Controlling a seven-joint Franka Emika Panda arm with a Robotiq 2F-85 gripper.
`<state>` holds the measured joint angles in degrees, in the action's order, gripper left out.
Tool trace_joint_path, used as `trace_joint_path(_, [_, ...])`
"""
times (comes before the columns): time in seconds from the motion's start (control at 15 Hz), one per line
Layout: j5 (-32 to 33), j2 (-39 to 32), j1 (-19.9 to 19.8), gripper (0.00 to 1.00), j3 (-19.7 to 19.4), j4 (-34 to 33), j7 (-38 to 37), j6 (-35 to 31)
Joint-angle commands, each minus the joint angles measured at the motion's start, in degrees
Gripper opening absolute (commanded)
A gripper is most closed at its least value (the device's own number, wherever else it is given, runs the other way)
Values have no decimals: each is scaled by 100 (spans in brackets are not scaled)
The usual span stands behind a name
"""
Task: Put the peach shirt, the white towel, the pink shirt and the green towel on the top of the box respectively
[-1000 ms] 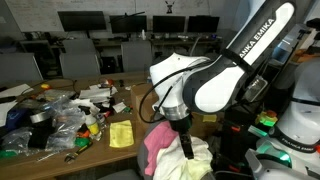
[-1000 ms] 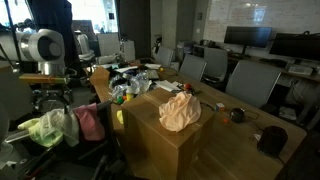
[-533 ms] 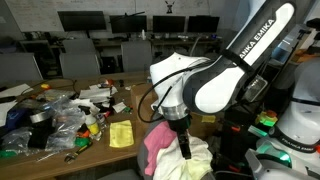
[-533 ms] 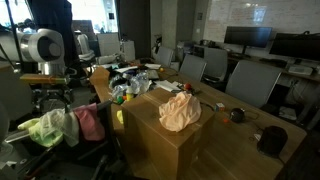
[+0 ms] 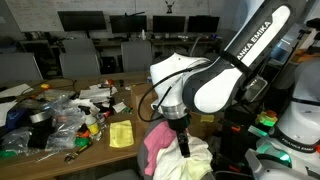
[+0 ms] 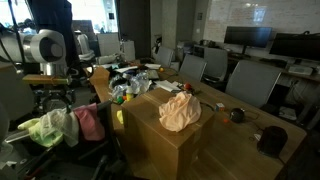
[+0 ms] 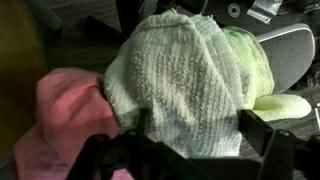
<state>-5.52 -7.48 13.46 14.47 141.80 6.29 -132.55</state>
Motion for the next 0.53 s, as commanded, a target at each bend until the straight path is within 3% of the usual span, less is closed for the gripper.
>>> trace_joint_path(0.0, [87,17,-29,68,-33,20,14,-90])
trace_joint_path(0.47, [48,170,-62,16,-49,61,44,-86])
